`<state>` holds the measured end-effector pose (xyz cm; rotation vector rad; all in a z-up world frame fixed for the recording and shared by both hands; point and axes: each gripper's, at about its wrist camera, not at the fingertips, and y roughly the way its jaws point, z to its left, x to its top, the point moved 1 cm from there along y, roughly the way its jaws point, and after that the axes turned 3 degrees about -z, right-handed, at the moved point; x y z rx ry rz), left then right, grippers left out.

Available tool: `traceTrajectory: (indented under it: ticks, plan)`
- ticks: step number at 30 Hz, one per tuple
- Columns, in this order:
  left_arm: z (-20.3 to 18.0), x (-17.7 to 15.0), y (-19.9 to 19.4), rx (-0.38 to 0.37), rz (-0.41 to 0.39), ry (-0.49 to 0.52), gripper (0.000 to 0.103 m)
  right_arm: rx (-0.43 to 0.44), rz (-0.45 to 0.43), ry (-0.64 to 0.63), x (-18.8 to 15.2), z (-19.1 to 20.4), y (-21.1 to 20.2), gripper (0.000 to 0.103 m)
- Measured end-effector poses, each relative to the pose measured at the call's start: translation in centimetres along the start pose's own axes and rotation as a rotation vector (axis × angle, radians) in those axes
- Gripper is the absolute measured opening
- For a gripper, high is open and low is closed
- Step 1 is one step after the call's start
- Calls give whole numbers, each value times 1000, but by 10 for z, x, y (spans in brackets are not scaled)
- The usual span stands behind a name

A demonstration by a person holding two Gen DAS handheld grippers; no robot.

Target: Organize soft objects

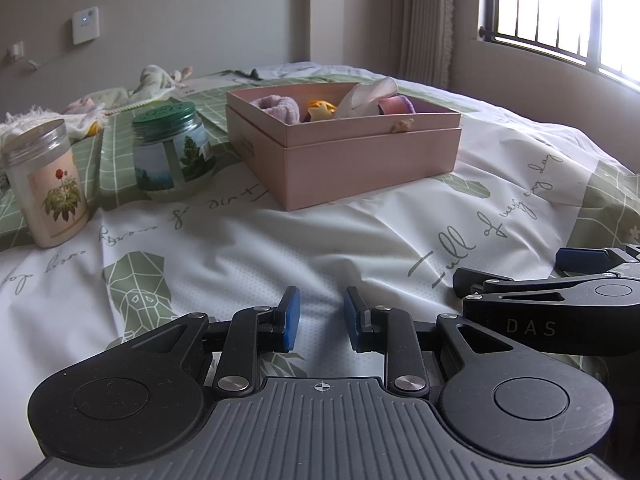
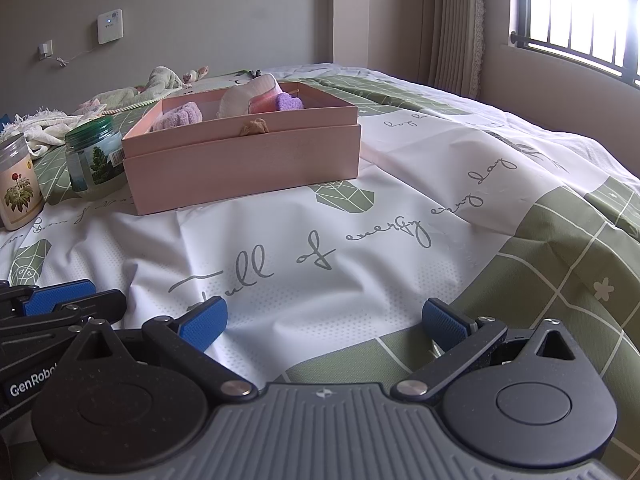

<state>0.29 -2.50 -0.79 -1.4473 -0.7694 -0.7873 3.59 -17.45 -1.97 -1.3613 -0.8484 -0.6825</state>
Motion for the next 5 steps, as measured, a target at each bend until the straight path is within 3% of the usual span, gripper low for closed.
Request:
traceTrajectory:
  ticks: [5]
  plan:
    - [-1, 0, 1, -1, 1, 8, 27, -11, -6, 0, -2, 2, -1, 103]
